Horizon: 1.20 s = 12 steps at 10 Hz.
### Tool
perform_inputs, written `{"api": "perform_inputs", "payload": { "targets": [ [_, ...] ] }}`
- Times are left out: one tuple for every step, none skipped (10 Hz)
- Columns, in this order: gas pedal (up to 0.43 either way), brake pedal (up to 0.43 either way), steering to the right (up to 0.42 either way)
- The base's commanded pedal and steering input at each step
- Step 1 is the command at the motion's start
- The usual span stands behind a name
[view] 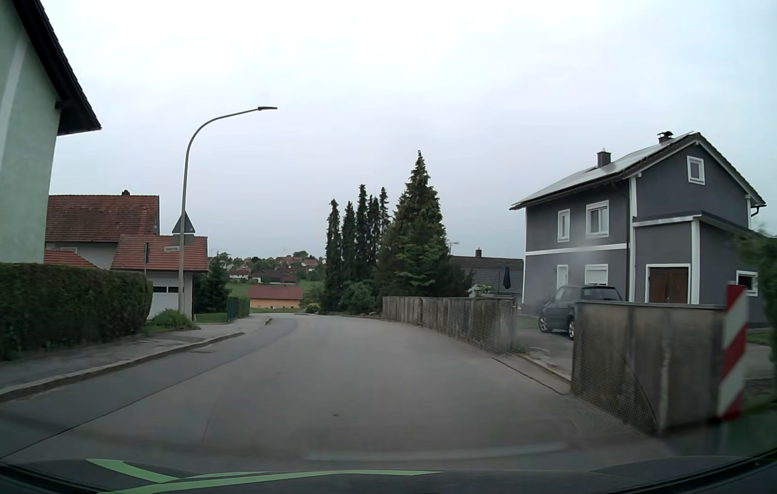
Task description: Follow the waypoints while adhering to traffic rules and regulations
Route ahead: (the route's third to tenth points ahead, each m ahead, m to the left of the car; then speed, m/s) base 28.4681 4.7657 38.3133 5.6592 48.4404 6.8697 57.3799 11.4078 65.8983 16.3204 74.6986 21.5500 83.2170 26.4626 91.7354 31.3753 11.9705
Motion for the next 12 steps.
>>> {"api": "perform_inputs", "payload": {
  "targets": [
    [0.000,0.000,-0.004],
    [0.000,0.000,-0.005],
    [0.000,0.000,-0.006],
    [0.000,0.000,-0.008],
    [0.000,0.000,-0.010],
    [0.000,0.000,-0.011],
    [0.000,0.000,-0.013],
    [0.000,0.000,-0.015],
    [0.000,0.000,-0.016],
    [0.000,0.000,-0.017],
    [0.000,0.000,-0.018],
    [0.000,0.000,-0.017]
  ]
}}
